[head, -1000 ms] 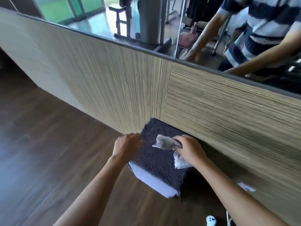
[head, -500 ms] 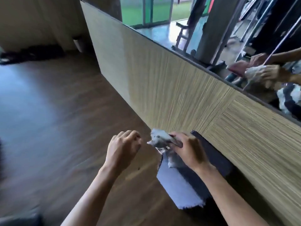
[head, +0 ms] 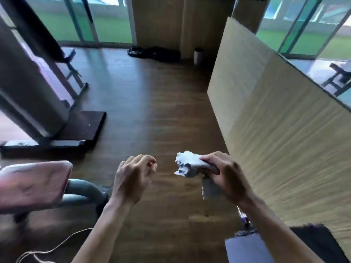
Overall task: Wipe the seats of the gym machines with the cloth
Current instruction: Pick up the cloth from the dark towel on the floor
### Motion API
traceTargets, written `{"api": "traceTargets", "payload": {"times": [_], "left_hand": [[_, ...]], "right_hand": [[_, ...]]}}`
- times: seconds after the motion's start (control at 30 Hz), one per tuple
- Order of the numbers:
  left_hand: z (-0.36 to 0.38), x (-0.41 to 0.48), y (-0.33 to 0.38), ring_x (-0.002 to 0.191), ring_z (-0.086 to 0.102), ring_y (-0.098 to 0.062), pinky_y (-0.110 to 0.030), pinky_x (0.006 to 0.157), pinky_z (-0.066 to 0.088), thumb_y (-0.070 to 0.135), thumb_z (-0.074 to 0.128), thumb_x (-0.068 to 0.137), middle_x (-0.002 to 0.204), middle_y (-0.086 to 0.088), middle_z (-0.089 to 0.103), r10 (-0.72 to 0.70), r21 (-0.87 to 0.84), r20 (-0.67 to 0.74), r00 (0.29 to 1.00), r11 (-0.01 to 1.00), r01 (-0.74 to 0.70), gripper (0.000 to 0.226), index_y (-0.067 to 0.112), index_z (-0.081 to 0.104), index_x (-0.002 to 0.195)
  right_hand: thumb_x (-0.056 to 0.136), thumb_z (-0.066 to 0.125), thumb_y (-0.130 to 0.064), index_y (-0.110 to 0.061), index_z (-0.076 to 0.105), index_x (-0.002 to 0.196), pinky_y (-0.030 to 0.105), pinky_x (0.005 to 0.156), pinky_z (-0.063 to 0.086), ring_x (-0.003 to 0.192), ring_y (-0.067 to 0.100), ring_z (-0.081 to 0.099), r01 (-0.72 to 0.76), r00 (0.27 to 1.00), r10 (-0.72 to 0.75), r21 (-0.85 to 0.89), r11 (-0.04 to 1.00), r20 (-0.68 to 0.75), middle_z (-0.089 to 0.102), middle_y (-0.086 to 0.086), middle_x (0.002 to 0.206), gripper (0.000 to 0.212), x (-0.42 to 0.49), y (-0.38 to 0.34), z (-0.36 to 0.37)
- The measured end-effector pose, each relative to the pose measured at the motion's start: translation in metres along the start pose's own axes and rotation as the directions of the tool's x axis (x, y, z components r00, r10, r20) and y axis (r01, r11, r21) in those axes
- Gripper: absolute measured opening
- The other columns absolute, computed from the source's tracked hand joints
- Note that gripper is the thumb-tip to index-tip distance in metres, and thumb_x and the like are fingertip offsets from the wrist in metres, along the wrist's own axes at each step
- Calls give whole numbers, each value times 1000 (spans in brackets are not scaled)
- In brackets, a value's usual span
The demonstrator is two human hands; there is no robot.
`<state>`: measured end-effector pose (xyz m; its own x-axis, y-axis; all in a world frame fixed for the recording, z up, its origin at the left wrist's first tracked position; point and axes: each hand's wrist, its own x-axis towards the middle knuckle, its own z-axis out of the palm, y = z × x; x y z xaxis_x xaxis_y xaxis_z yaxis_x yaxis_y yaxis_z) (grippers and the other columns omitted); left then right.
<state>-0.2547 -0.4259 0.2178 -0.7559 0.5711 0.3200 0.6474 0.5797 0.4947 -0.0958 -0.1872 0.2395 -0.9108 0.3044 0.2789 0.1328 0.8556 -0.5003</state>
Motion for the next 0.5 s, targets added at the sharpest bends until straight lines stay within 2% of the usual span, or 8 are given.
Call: {"api": "traceTargets", "payload": {"times": [0.13, 0.3, 0.43, 0.5], "left_hand": [[-30, -11, -48, 89, 62, -13, -35, 81, 47, 44, 51, 89, 92, 15, 68, -163, 76, -84, 983, 983, 170, 18, 32, 64, 91], [-56, -19, -96, 87, 63, -17, -35, 79, 46, 43, 49, 88, 90, 13, 68, -321, 85, -220, 921, 934, 346, 21, 30, 65, 90], [-68, -15, -126, 86, 63, -19, -38, 79, 50, 42, 50, 87, 90, 12, 67, -427, 99, -313, 848, 874, 476, 20, 30, 65, 92], [-70, -11, -141, 87, 62, -19, -39, 80, 50, 44, 49, 88, 91, 12, 67, -486, 107, -348, 801, 829, 549, 21, 31, 64, 94]], "right_hand": [[77, 80, -27, -25, 71, 111, 36, 80, 54, 94, 14, 63, 134, 989, -135, 27, 991, 61, 65, -10, 101, 35, 56, -28, 41], [81, 76, -36, -26, 72, 108, 36, 80, 53, 92, 16, 64, 269, 949, -286, 137, 953, 133, 66, -11, 100, 29, 124, -58, 88], [87, 68, -46, -30, 70, 110, 33, 80, 52, 95, 13, 62, 373, 880, -417, 213, 903, 229, 64, -13, 103, 28, 185, -80, 125], [89, 68, -44, -30, 71, 110, 30, 82, 50, 95, 14, 62, 436, 832, -492, 246, 866, 258, 64, -12, 104, 25, 217, -89, 145]]}}
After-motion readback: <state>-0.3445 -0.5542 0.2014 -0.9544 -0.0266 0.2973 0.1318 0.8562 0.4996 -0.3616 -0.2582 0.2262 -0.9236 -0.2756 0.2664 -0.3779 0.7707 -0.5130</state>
